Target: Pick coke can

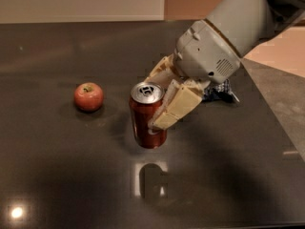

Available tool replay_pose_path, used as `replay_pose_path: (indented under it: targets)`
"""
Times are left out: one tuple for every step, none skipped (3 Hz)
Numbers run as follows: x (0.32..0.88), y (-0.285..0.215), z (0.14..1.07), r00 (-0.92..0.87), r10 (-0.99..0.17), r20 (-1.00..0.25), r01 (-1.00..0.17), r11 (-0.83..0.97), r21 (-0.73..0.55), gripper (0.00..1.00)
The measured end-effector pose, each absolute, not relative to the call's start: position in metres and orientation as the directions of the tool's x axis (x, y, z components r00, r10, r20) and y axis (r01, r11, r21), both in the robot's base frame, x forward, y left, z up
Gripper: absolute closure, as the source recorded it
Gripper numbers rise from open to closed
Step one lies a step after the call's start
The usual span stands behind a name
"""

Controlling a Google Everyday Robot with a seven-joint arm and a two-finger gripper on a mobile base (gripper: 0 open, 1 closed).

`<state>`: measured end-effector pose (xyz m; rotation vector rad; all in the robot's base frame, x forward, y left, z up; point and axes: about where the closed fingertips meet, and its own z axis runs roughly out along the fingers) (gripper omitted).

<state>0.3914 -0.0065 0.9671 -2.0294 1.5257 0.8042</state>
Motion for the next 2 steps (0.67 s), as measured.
replay_pose_path:
  targets:
    - [0.3965,-0.0081,1.0157,0.234,-0.644,-0.728,-0.958,-0.28,-0.06,1.0]
    - [0.3967,-0.0077,1.0159,0.234,-0.644,-0.728,-0.958,-0.279,-0.062,1.0]
